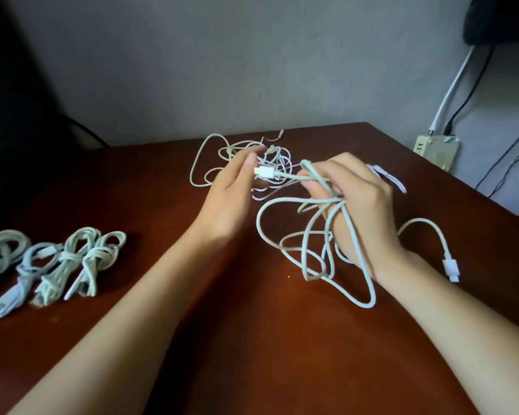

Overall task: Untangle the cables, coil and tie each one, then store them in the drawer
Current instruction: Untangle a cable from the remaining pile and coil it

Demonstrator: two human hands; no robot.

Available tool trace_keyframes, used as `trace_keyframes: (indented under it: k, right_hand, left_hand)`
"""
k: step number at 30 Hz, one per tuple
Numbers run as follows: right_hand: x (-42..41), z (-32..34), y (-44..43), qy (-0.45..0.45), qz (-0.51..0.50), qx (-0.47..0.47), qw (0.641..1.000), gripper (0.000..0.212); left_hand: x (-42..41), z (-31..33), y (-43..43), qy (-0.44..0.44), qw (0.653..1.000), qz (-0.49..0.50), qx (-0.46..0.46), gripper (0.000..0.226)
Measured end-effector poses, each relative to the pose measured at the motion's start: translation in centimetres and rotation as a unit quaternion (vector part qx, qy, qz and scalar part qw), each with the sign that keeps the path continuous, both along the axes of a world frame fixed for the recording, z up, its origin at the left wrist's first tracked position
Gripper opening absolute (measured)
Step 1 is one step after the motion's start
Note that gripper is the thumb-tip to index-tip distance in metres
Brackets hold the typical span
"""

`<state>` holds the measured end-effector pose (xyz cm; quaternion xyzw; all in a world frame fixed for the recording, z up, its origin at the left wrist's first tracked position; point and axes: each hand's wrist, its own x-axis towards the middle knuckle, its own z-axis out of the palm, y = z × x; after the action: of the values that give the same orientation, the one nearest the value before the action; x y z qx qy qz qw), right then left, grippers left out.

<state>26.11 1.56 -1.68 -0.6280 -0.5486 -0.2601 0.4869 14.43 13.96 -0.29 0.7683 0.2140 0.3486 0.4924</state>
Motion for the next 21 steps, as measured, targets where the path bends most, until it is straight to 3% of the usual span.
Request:
trace_keyframes:
  k: [4,6,9,14,17,21]
  right_hand:
    - [-1.7,-0.1,-0.6,-0.016,0.041,-0.023,0.999,0.021]
    - [-2.0,-0.1,-0.8,-0.006,0.049,-0.043,0.998,0.022]
    - [-2.3,0.0,-0.8,0.002,0.035,-0.090,0.995,0.024]
    - [-1.9,0.1,-0.8,-0.084,-0.027,-0.121,0.989,0.021]
    - [-2.4,0.3,-0.8,-0.083,-0.077,-0.181,0.977,0.048]
    - [-3.3,0.5,-0.9,-0.068,-0.030,-0.256,0.964,0.077]
  left_hand:
    - [-2.5,1.1,-3.0,-0.088,0.982,-0.035,-0.166,0.049]
    - [-3.6,1.2,-3.9,-0.111,0.973,-0.055,-0.197,0.045]
    - [-4.5,0.2,-5.0,-0.130,0.974,-0.078,-0.171,0.040]
    - [-4.6,-0.6,-6.0,-0.049,0.991,-0.099,-0.072,0.068]
    - [-4.3,-0.8,-6.6,0.039,0.996,-0.084,-0.014,0.074]
    - [-4.0,-1.4,-6.4,0.039,0.998,-0.055,-0.018,0.077]
